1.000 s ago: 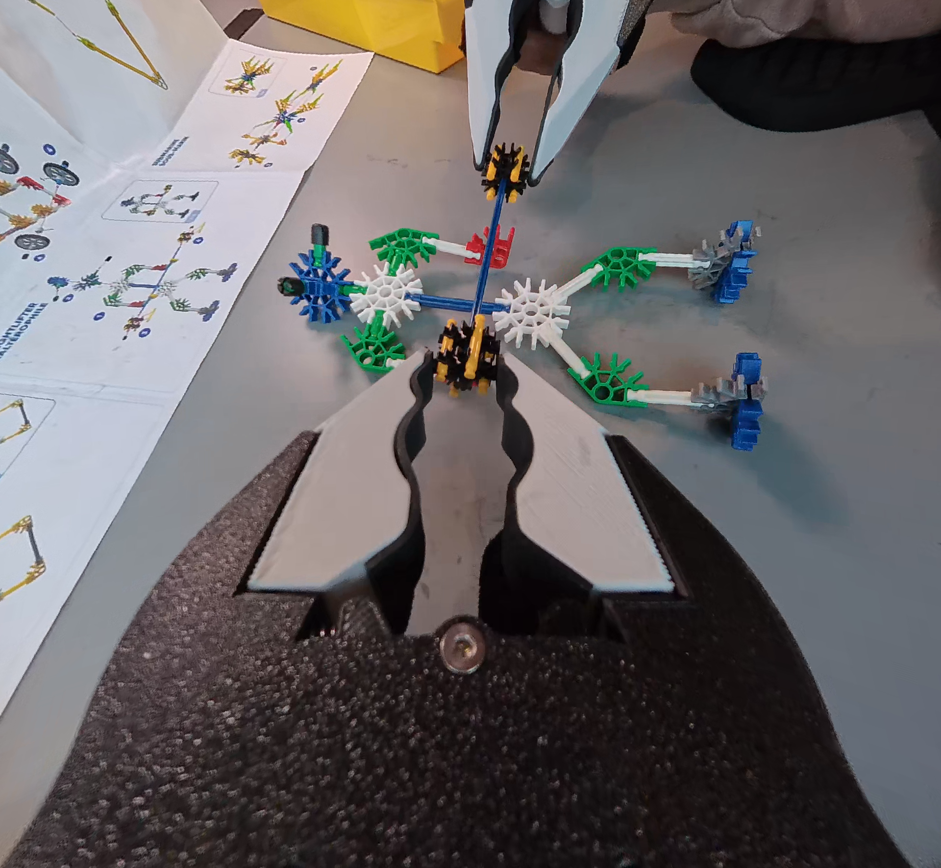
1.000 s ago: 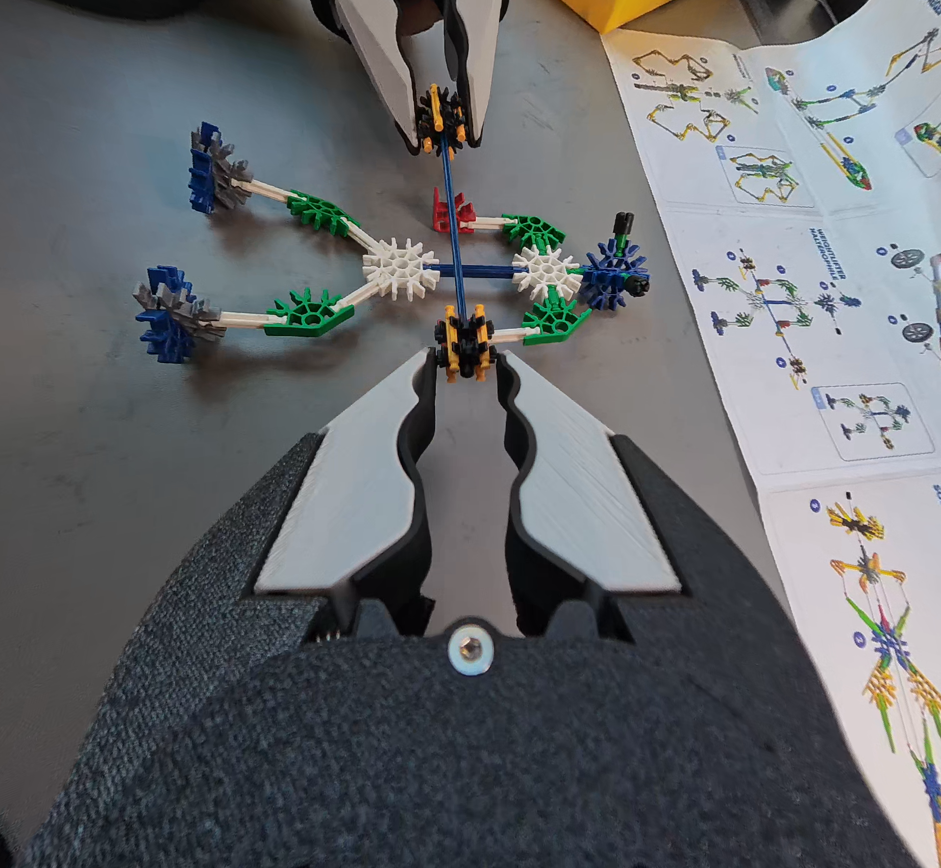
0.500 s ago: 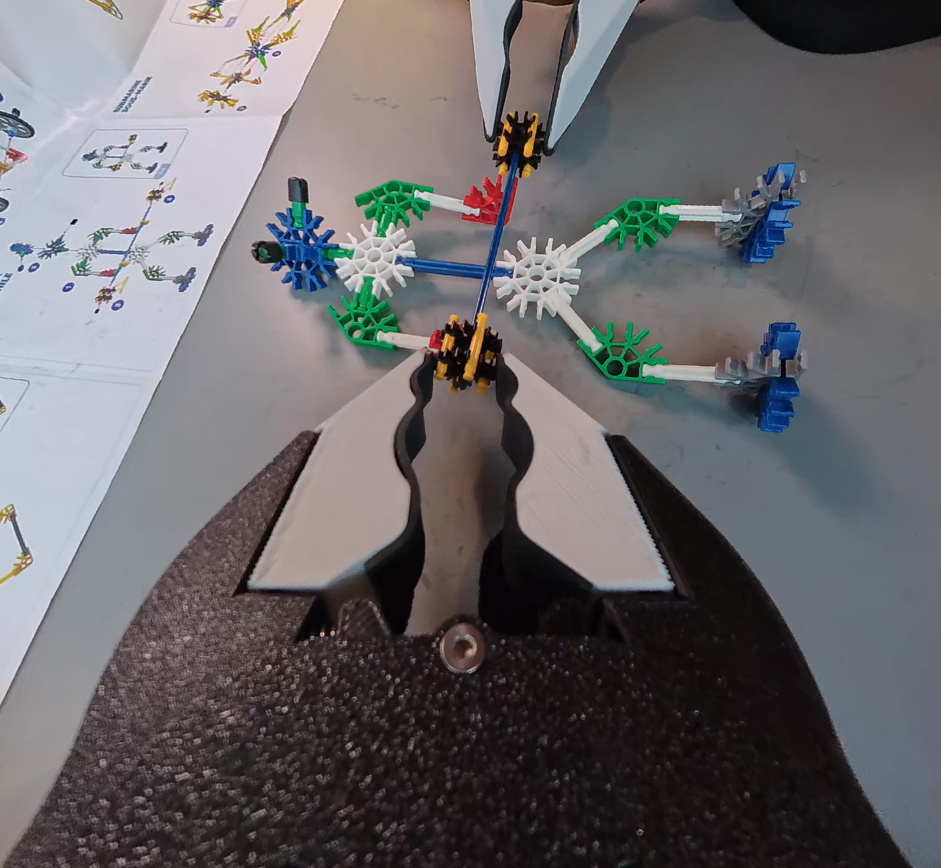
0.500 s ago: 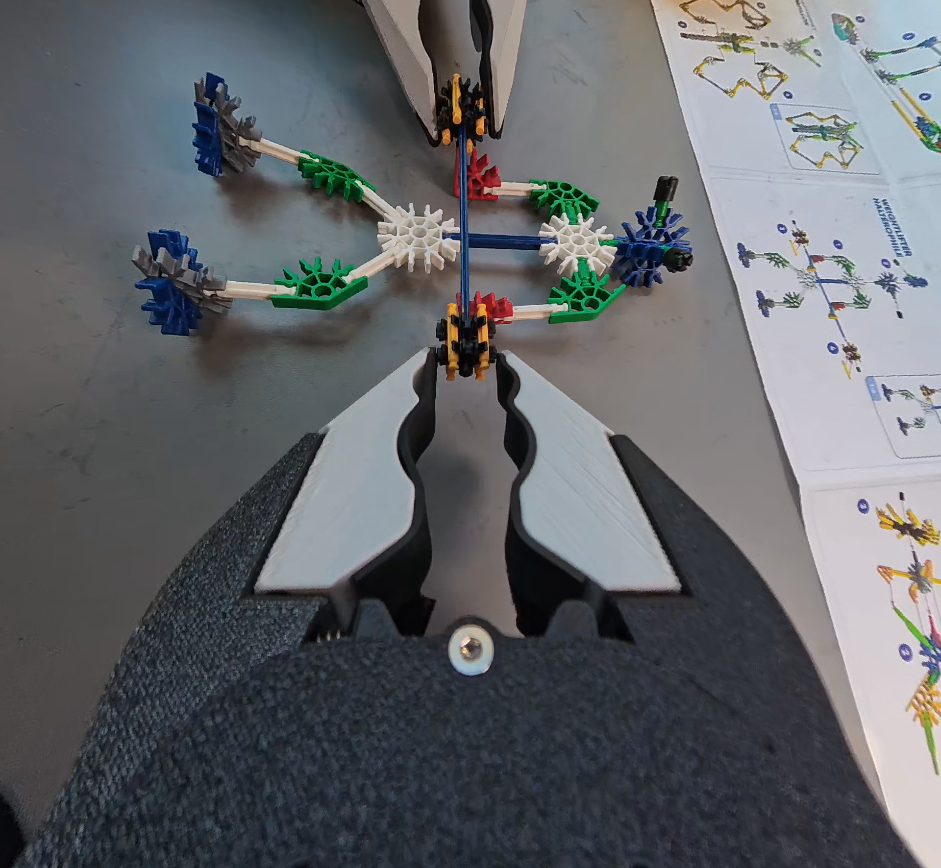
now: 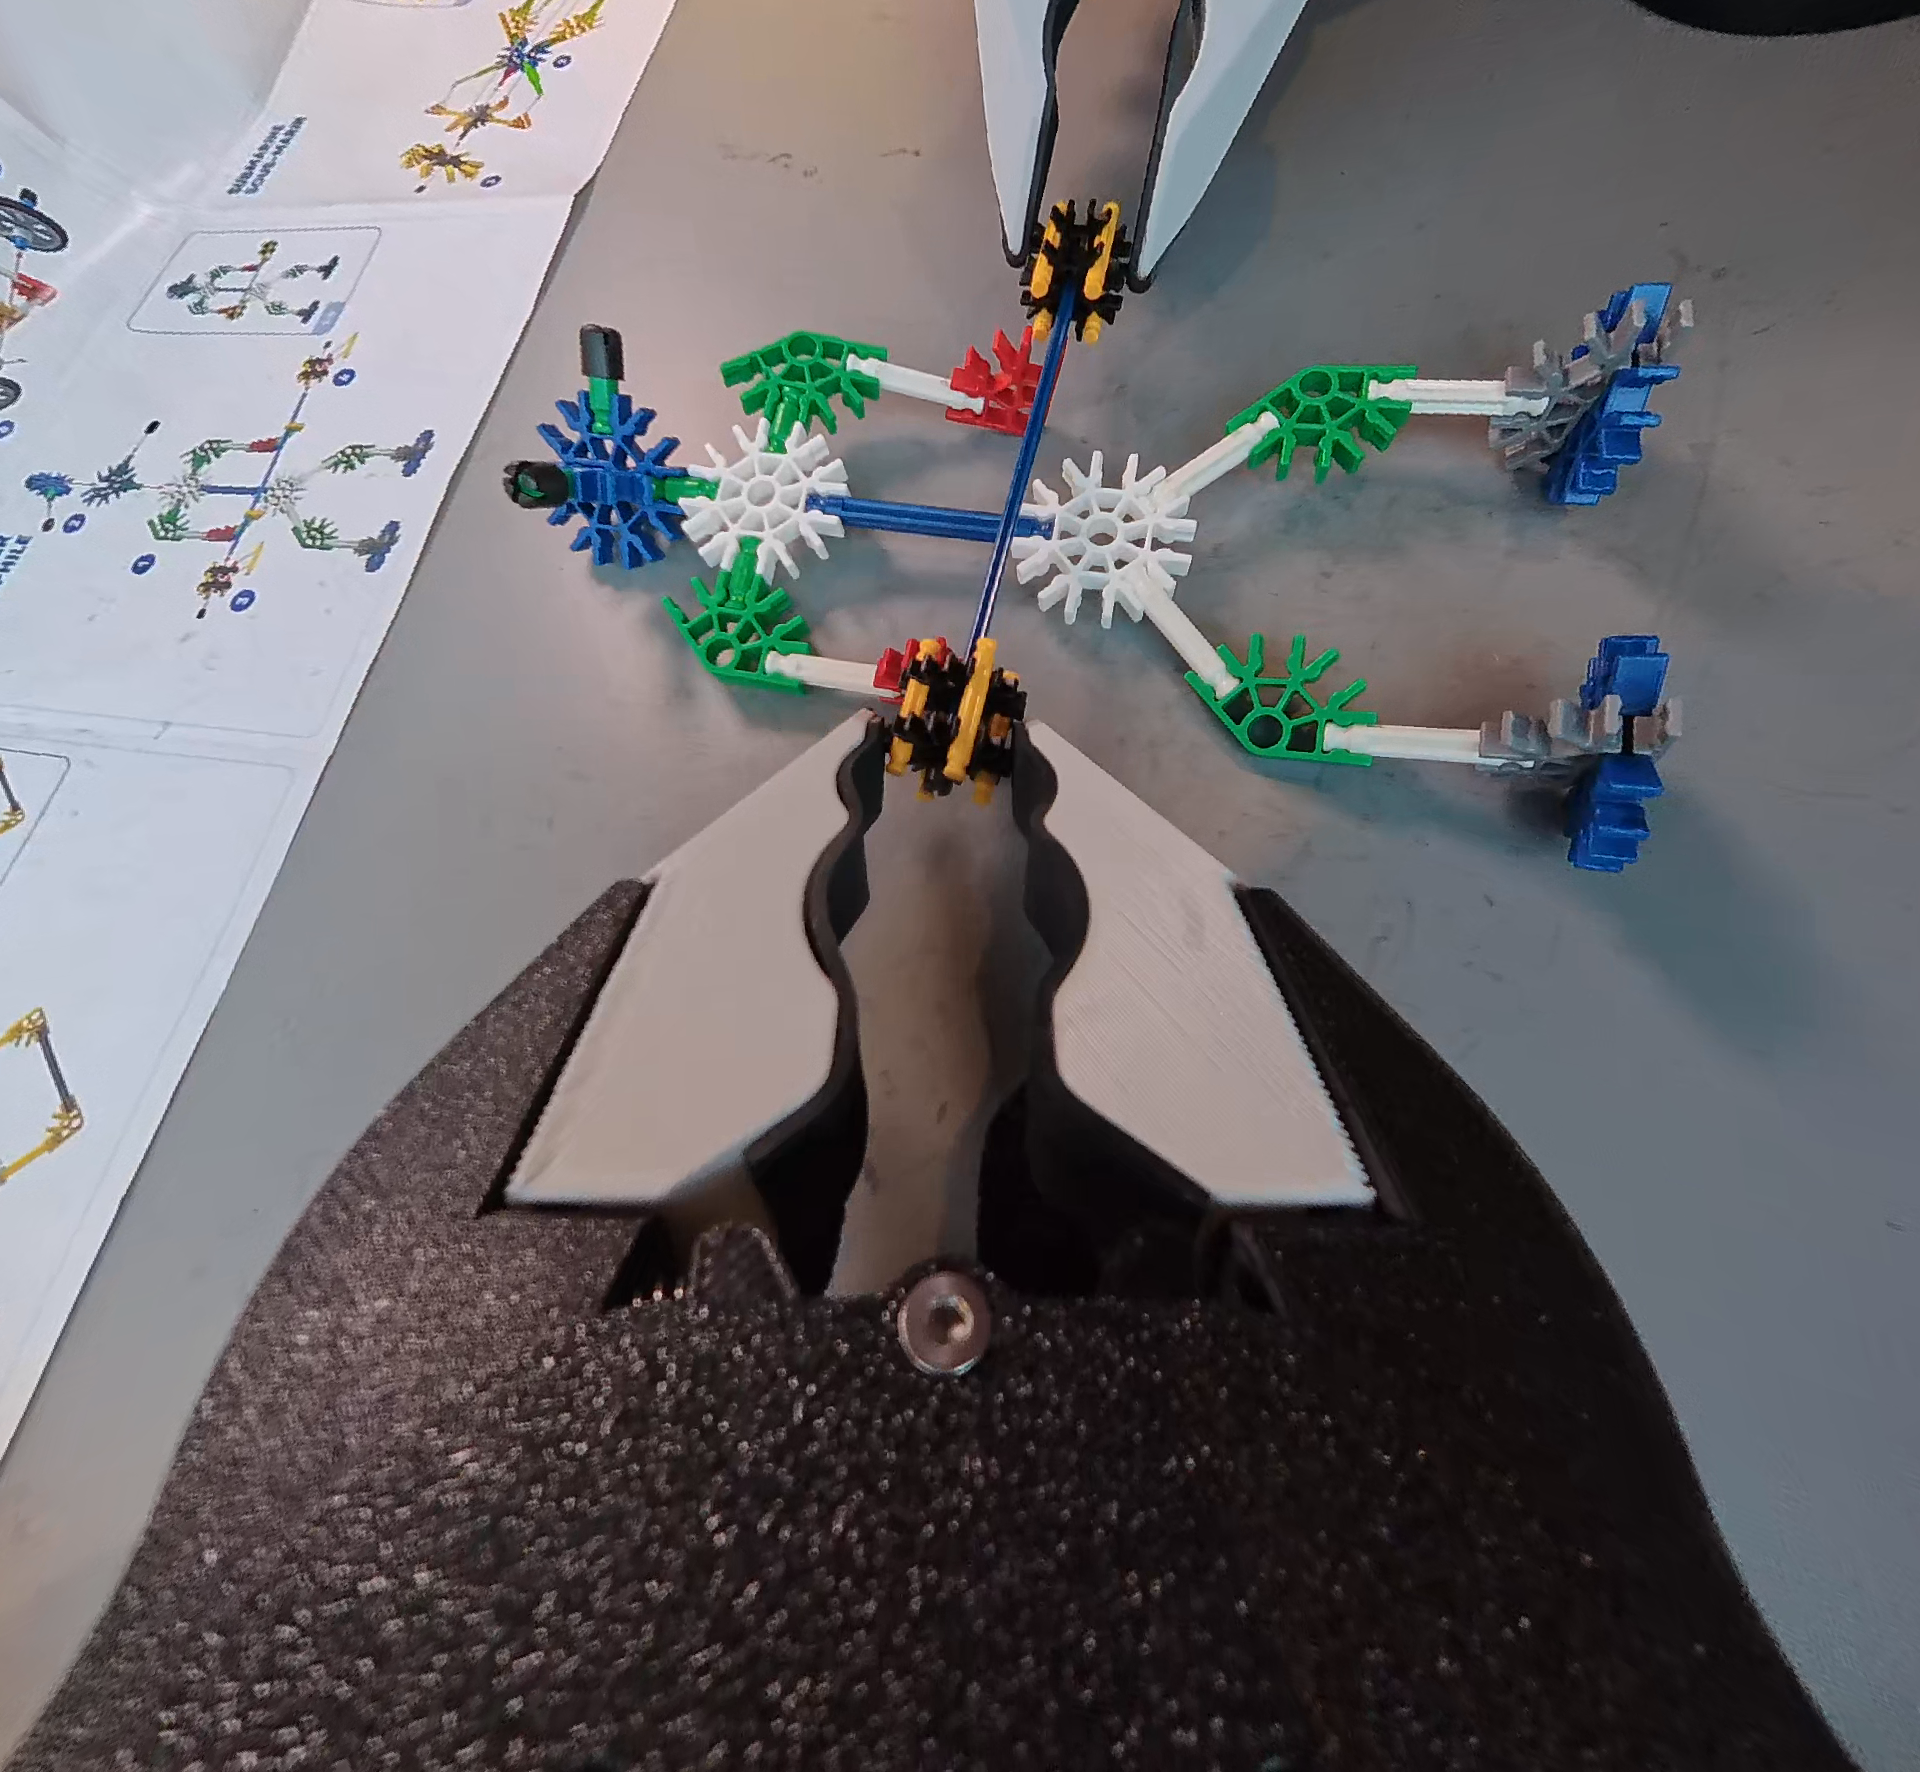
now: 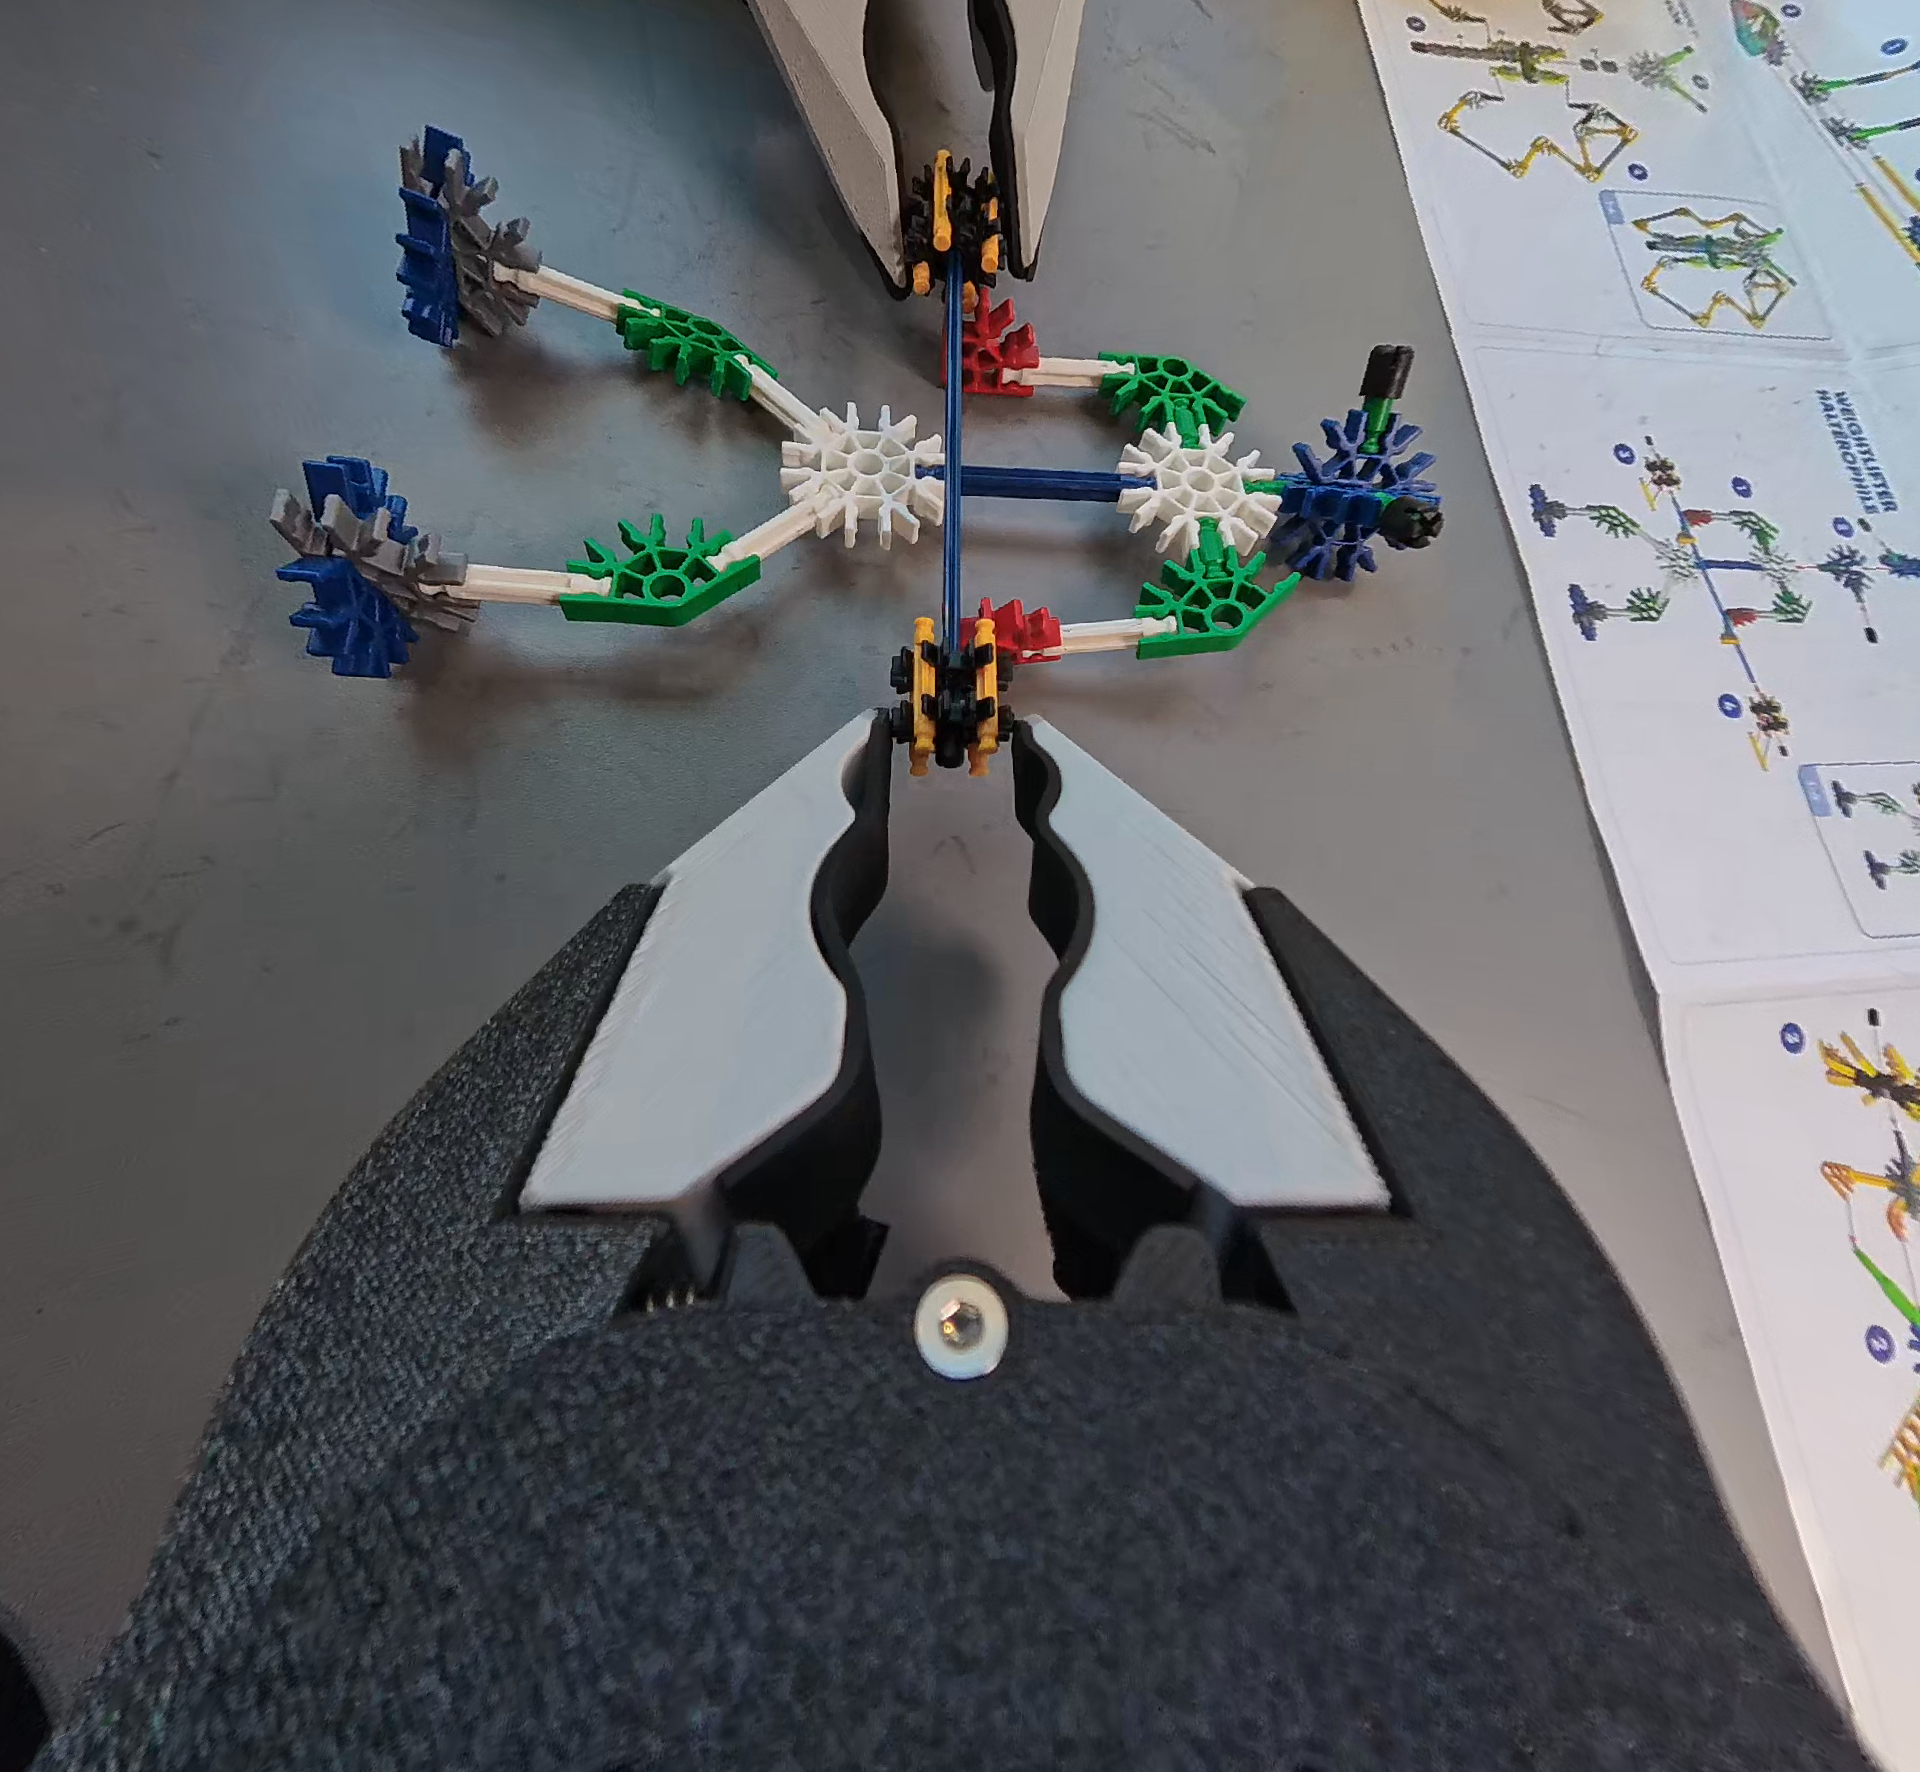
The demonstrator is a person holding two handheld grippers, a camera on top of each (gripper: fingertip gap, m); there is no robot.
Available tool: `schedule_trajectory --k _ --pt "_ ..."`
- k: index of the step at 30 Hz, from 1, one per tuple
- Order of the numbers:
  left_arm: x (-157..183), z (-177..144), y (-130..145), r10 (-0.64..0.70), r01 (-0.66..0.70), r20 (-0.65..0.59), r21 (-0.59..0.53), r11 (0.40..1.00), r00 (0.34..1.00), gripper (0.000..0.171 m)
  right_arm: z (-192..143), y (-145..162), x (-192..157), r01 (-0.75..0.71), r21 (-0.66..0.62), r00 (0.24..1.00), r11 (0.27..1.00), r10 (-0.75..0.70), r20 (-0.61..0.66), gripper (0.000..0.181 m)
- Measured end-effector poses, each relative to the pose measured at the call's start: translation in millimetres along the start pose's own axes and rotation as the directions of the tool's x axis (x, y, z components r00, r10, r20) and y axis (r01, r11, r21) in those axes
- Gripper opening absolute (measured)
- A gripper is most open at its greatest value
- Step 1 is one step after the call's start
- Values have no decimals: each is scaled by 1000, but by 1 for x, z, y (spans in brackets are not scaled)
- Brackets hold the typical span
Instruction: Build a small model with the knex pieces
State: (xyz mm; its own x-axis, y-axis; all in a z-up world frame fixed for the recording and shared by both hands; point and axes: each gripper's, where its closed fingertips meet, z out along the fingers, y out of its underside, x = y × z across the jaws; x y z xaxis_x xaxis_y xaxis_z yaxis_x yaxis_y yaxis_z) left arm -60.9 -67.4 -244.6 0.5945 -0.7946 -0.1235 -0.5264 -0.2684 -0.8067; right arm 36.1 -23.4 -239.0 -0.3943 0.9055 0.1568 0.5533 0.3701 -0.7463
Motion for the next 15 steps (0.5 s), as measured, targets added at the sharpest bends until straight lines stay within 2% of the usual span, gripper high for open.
schedule_trajectory --k 15 --pt "0 1 0 20 -20 15 -5 1000 1000 24 1 2 -1 -10 2 1000 1000 10 10 22"
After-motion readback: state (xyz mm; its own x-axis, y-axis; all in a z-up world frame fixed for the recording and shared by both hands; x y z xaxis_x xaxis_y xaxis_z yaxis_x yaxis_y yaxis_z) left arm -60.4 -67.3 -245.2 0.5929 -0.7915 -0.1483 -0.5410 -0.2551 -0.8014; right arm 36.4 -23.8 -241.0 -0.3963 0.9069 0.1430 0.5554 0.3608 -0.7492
